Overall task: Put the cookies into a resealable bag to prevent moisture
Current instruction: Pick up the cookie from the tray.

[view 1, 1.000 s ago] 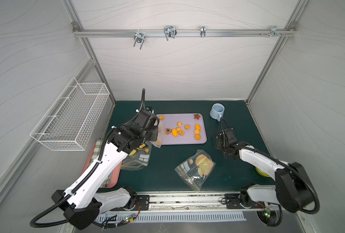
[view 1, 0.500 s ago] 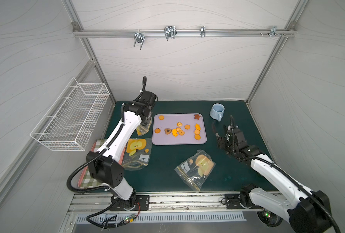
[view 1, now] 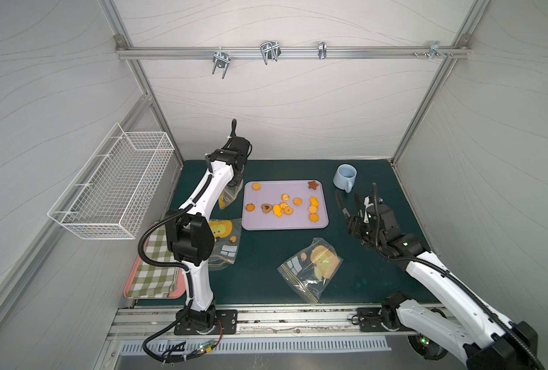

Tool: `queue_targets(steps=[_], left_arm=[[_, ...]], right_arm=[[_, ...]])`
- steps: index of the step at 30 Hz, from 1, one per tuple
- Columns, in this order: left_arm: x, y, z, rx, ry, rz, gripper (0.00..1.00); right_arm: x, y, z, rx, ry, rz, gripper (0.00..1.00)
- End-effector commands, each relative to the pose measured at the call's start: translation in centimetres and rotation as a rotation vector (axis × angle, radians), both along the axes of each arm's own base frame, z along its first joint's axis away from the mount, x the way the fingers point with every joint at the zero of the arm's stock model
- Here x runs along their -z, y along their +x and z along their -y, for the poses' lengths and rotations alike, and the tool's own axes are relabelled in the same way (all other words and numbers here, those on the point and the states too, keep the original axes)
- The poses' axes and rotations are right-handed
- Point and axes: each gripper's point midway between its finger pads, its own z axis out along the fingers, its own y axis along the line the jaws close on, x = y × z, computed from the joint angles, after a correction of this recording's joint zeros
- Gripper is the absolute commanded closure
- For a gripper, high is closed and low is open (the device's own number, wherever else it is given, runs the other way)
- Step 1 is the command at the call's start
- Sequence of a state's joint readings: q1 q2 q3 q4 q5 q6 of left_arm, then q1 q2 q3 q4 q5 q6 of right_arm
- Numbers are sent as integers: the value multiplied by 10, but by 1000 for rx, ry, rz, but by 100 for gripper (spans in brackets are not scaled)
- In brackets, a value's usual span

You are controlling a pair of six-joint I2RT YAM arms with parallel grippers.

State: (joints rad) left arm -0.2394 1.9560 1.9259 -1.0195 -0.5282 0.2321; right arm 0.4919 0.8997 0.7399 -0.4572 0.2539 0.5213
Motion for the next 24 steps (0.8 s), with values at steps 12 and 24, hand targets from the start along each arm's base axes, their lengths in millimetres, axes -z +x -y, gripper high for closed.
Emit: queue_targets(steps=[12, 24], left_arm=[[46, -5, 55, 102, -124, -135, 100], [56, -15, 73, -23, -358, -77, 100]], right_arm=[[-19, -2, -15, -82, 38, 54, 34], [7, -7, -63, -315, -38, -97, 38]])
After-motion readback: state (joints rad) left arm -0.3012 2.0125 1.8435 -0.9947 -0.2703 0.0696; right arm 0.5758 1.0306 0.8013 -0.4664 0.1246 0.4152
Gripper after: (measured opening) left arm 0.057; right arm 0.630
